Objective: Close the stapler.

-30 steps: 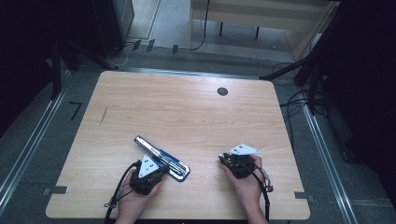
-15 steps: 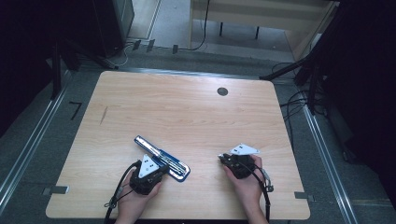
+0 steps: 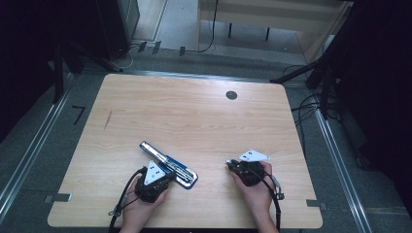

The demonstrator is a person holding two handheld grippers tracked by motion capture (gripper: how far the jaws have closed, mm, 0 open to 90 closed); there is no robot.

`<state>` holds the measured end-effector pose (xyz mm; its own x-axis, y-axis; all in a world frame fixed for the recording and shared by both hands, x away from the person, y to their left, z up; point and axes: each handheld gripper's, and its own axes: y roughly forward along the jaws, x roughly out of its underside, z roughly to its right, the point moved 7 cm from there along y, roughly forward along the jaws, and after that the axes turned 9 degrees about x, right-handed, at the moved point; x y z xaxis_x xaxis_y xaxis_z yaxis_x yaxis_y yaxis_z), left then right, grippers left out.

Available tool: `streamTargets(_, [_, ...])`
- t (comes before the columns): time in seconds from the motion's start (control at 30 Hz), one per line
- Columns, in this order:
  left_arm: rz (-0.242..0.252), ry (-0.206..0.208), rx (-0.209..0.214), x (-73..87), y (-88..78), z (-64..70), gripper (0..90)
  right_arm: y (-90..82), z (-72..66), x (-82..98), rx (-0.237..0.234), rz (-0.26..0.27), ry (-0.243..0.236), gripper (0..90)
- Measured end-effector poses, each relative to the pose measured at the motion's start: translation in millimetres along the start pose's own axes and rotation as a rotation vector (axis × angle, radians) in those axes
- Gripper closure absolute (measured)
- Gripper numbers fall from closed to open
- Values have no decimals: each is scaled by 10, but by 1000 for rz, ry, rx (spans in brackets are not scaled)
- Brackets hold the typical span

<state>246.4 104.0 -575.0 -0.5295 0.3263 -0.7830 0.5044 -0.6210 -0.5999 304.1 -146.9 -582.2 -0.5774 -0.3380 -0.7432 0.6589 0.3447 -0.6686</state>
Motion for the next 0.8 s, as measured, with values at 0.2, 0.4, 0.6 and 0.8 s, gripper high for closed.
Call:
streamTargets(0.2, [0,0,0,0,0,0,900,-42,-52,-60,-14,20,-3,798])
streamTargets(0.4, [0,0,0,0,0,0,900,-85,-114,-140,-25,38,-15,798])
streamTargets(0.6, [0,0,0,0,0,0,900,-124,-183,-229,-37,57,-23,798])
streamTargets(0.8, [0,0,0,0,-1,-1,900,-154,-271,-296,-50,66,-34,798])
